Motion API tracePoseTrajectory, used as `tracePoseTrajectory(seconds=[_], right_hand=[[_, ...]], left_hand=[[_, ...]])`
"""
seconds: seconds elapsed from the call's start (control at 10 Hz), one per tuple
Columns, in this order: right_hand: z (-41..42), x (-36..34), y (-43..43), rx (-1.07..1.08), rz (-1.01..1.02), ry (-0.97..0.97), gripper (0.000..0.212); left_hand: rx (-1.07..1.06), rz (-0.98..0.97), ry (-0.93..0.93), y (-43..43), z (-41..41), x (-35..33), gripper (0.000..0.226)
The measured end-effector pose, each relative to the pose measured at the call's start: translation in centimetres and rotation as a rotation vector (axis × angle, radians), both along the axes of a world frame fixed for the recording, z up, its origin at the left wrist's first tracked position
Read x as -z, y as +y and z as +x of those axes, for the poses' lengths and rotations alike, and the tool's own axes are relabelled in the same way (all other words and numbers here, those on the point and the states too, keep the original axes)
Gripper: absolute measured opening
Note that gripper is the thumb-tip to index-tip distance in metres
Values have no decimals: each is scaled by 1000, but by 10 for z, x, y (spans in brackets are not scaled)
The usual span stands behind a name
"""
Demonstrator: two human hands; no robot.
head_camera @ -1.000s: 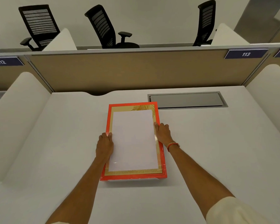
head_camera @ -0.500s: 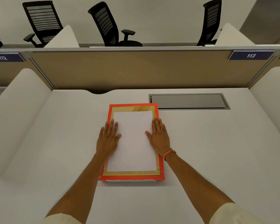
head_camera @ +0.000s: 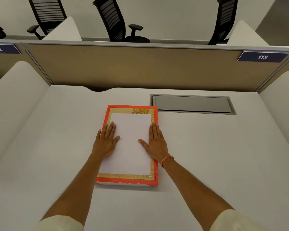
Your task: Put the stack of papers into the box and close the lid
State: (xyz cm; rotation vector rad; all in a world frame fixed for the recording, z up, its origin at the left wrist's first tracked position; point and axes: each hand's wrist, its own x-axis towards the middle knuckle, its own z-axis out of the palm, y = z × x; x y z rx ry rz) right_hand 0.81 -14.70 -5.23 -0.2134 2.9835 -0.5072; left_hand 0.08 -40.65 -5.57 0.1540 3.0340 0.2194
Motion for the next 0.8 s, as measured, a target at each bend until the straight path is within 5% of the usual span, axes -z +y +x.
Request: tracePoseTrajectory(seconds=[0.8], right_hand=[[-1, -16, 20, -9, 34, -30, 104]], left_hand=[[-28, -50, 77, 23, 5, -1, 78]])
